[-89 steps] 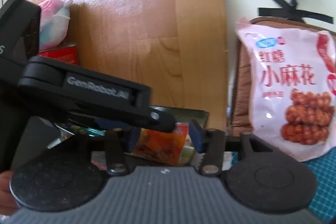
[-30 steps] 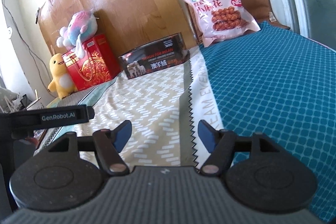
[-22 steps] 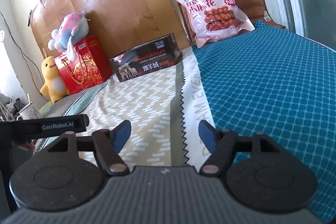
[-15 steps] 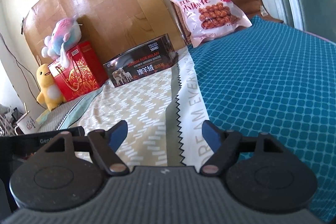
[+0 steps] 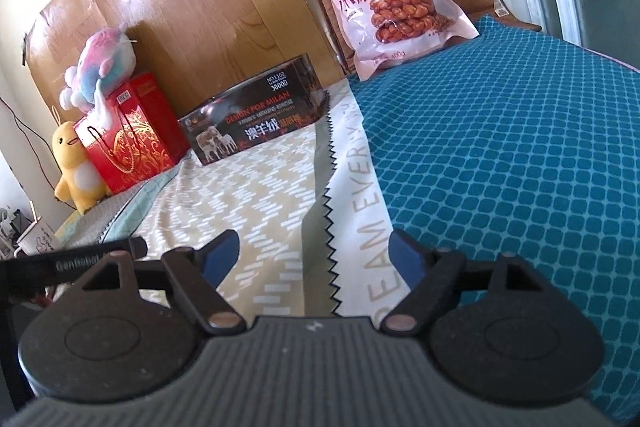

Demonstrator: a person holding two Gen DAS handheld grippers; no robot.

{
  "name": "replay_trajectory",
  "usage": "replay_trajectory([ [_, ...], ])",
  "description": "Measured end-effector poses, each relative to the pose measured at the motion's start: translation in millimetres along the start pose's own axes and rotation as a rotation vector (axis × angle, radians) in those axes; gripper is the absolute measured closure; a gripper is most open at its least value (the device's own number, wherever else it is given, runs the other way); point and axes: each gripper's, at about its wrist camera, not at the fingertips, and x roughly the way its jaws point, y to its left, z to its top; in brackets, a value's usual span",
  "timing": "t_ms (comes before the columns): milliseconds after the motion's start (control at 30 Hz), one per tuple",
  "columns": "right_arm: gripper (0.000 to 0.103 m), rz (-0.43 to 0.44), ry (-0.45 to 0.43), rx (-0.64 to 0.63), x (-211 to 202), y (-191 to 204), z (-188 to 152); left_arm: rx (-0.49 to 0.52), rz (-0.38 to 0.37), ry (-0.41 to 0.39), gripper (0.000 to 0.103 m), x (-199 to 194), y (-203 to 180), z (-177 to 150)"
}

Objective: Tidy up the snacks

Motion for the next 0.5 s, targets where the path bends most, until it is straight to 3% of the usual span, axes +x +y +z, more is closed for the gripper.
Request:
replay_trajectory([
  [233,0.018,-0.028,0.005,-0.017,-19.4,-2.5,-4.9,-0.046,-0.054,0.001,0.000,-15.3,-8.1,2.8],
  [500,0.015,-0.004,-0.027,-0.012,-44.1,2.6,-8.2,-0.026,-0.019,-0.052,0.000,-49.7,-10.0,-3.3],
])
